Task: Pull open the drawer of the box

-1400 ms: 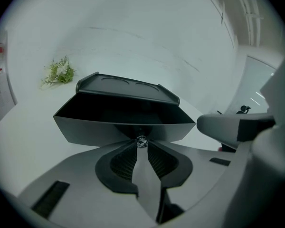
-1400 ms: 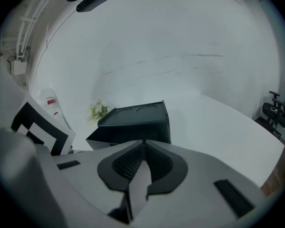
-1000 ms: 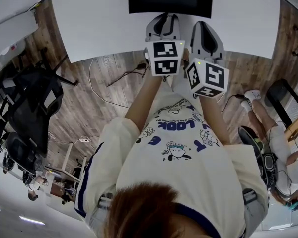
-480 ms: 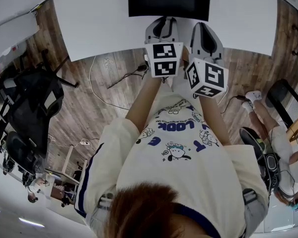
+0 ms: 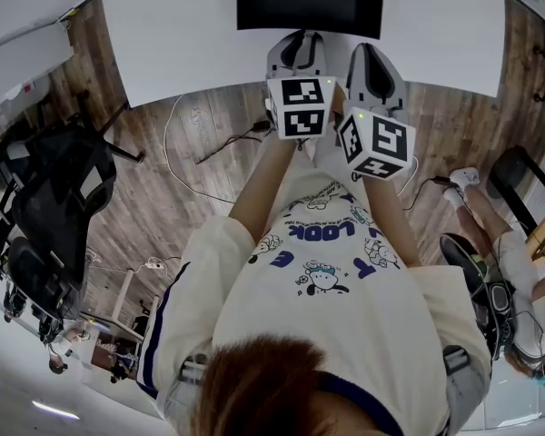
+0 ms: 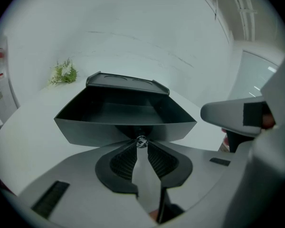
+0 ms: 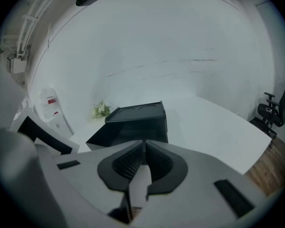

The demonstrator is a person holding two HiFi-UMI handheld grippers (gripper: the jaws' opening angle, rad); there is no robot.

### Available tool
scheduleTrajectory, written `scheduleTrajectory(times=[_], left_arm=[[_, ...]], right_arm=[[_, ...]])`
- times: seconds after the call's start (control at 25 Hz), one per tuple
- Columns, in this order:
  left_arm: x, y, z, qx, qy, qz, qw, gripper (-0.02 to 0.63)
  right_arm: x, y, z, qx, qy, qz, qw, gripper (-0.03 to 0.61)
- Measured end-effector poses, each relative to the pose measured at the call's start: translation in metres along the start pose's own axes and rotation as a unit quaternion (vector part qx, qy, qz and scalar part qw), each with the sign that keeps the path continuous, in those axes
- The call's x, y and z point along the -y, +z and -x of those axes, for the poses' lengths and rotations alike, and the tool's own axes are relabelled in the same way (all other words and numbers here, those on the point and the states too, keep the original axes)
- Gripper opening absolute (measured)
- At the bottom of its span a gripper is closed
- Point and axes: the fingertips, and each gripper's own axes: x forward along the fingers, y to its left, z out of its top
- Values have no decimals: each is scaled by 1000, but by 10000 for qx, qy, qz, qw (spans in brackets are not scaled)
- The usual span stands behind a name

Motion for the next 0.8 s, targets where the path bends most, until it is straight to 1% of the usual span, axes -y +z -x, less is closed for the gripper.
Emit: scheduleTrajectory(times=[0.36, 0.56, 0.8], left_arm=[[1, 0, -4, 73, -17, -49, 10000, 78], [-3, -1, -7, -3, 47, -108, 9999, 78], [-1, 1, -7, 57, 18, -4, 10000, 78]], right_arm=[[-2, -6, 5, -4, -20, 3, 10000, 40], [-5, -3, 5, 33, -34, 25, 10000, 40], [-3, 0, 5, 39, -73, 15, 10000, 40]])
